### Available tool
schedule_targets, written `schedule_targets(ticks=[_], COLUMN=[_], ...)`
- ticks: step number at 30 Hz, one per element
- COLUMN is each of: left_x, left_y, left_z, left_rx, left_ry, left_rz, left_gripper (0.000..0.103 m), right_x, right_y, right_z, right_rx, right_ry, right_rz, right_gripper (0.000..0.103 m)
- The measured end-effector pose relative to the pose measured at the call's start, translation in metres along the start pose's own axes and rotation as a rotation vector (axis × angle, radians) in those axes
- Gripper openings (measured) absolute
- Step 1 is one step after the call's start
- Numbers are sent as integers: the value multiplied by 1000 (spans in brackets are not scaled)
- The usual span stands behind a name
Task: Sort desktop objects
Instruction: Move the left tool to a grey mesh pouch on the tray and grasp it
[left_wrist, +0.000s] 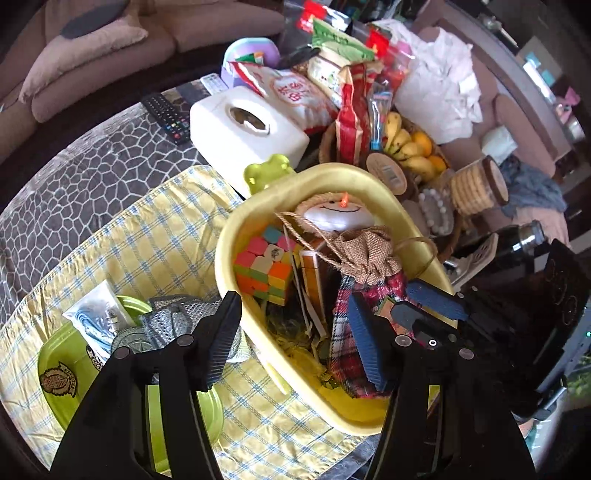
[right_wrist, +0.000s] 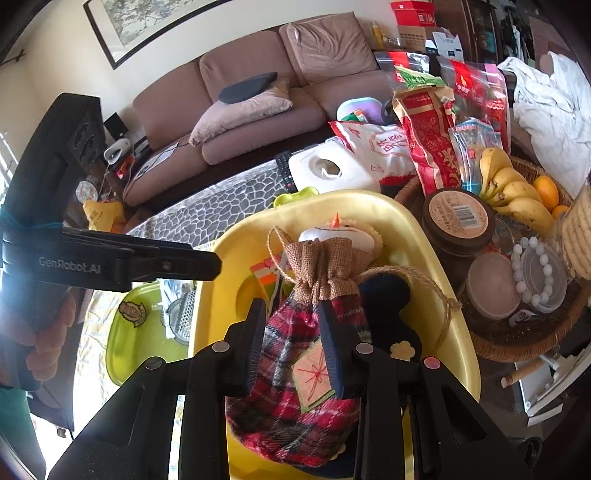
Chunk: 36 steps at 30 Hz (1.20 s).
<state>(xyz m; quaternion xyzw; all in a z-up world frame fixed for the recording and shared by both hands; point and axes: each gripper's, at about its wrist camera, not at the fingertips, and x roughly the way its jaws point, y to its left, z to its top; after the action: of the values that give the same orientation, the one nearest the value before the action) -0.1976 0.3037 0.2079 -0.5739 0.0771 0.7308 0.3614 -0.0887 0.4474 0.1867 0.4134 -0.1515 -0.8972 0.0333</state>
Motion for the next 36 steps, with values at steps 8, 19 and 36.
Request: schedule_targets(ticks=[8, 19, 36], left_x=[-31, -59, -15], left_y=[26, 48, 130], left_z=[-45, -99, -139], left_rx=[-54, -126, -402], left_ry=[-40, -88, -194], left_rz=[8, 37, 34], left_gripper=[72, 102, 102], right_x=[-5, -13, -15], right_y=[27, 65, 132], right_z=[-2, -6, -56], right_rx=[-25, -54, -189], right_ry=[6, 3, -69], right_rz=[-2, -11, -10], right_gripper=[43, 84, 84])
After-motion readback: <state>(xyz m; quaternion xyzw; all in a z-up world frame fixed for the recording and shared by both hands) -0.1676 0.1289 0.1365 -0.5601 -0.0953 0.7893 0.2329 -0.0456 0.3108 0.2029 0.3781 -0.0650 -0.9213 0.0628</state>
